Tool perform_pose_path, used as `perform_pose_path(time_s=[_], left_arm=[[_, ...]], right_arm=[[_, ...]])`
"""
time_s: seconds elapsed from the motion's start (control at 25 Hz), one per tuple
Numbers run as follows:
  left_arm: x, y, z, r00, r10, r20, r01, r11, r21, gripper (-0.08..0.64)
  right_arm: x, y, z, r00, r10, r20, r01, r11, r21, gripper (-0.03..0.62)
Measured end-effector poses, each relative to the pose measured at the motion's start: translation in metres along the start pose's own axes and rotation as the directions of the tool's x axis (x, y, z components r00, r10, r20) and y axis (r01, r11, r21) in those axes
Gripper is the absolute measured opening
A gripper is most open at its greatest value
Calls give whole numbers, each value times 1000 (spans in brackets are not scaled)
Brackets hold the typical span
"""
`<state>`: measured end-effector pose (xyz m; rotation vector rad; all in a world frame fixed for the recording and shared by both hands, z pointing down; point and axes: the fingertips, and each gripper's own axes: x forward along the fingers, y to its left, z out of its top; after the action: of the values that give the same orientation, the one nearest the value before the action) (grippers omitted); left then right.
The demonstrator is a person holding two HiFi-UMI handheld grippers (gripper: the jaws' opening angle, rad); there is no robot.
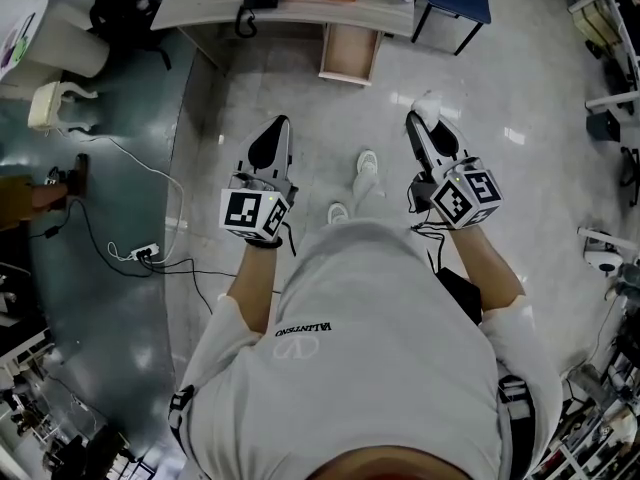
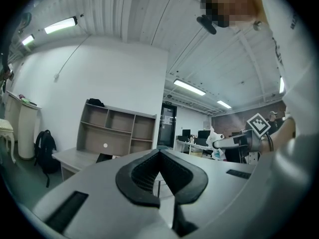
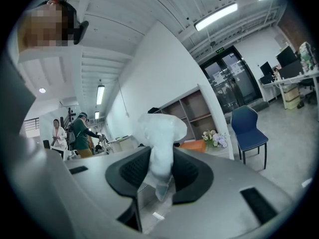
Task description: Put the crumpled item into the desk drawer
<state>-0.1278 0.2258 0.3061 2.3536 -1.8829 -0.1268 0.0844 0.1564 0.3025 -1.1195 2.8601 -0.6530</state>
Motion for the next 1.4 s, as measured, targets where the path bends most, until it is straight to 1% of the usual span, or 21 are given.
perform_pose_path(time_s=[0.24,0.44,0.68,0.84,1.12,1.24,1.4], left_arm=[[43,11,-1,1000,0,-12,0,1000,4,-2],[99,16,-1,999,-12,-32,12,1000,2,-2],[164,18,-19,998,-5,-65,6,1000,10,-2],[209,19,-29,995,-11,-97,11,1000,2,-2],[269,19,-48,990,0,-143,-1,1000,-10,-2],[286,20,-57,988,14,-155,-16,1000,-11,-2],[306,26,-63,986,26,-164,-28,1000,-14,-2]], right_arm=[[34,-28,12,1000,9,-6,-9,1000,3,115],[72,-62,26,999,21,-30,-20,1000,13,115],[118,-100,26,996,42,-81,-43,999,-2,115],[147,-116,19,985,95,-142,-97,995,-9,115],[179,-147,-2,956,166,-244,-167,986,16,115],[189,-162,-10,944,181,-276,-183,983,20,115],[208,-179,-12,937,184,-296,-188,982,18,115]])
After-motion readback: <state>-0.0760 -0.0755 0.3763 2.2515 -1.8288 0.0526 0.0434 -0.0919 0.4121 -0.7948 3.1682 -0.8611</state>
